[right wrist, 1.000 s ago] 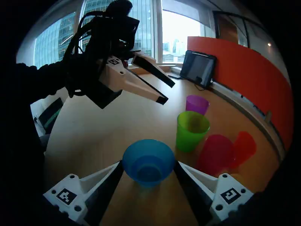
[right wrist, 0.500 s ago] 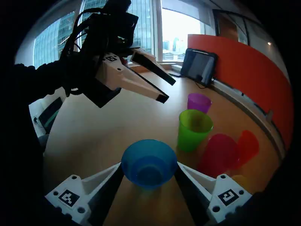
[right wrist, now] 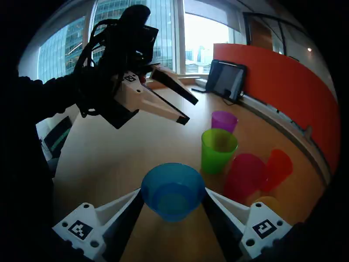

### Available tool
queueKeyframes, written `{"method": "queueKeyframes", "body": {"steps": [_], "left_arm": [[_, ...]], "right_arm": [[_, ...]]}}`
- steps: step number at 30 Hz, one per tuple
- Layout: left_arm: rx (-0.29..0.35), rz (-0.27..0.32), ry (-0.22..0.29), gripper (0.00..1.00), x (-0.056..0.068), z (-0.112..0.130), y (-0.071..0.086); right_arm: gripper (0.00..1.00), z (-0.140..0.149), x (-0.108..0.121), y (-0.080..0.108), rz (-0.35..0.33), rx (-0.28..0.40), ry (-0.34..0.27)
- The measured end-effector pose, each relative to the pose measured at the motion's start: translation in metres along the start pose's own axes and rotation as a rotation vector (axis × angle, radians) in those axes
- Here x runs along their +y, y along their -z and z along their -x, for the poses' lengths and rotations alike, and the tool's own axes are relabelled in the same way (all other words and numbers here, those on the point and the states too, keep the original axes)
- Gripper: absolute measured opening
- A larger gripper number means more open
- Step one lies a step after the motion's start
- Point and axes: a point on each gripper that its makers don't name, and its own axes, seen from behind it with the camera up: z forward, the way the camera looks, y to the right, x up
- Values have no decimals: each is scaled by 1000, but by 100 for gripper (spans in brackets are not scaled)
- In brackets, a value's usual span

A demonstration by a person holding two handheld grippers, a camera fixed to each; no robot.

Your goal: Pour water

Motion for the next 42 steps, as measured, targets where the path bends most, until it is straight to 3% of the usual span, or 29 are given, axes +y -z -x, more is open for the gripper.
{"method": "queueKeyframes", "body": {"steps": [20, 42], "left_arm": [[-38, 36, -17, 99, 12, 10, -15], [-86, 78, -42, 100, 24, 22, -37]], "right_arm": [[92, -45, 28, 89, 129, 152, -22], [91, -99, 60, 152, 272, 355, -30]]}}
